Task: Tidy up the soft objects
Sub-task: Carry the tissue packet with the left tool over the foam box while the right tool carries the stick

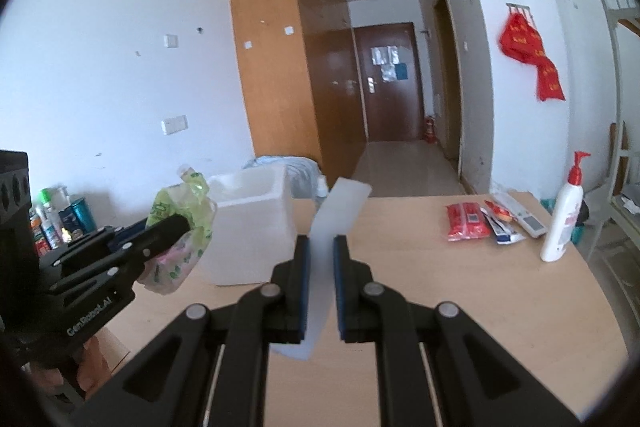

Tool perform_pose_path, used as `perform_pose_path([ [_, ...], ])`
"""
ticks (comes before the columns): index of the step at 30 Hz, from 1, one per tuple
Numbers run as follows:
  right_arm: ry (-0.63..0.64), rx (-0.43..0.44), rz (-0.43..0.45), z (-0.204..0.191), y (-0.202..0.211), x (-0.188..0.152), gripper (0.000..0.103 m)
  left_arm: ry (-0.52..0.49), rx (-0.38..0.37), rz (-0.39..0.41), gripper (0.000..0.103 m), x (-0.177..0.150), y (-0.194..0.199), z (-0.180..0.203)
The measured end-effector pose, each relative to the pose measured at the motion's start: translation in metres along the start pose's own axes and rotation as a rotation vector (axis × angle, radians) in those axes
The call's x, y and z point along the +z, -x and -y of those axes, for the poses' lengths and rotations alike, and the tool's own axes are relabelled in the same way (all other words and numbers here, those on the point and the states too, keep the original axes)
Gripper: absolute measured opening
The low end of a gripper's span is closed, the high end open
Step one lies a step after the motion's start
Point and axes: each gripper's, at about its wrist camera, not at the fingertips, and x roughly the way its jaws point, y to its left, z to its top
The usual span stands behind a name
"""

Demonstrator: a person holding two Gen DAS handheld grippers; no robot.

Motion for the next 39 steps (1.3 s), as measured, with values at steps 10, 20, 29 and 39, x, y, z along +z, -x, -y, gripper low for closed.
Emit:
perform_pose_path([
  [10, 0.022, 0.05, 0.007, -0.012, 0.006, -0.002, 0.014, 0.022, 0.054, -0.008, 0.015, -0.002, 0.008, -0.002],
  [20, 0.053, 0.15, -0.016, -0.038, -0.013, -0.002, 0.014, 0.067, 0.173, -0.005, 0.015, -0.005, 0.02, -0.032],
  [29, 0.095, 0.251, -0.041, -0.064, -0.033, 0.002, 0.014, 0.107, 0.256, -0.015, 0.015, -0.009, 0.028, -0.054],
  [39, 0.115, 0.298, -0.067, -0.076, -0.049, 0.004, 0.014, 0.134, 0.3, -0.035, 0.015, -0.013, 0.024, -0.065],
])
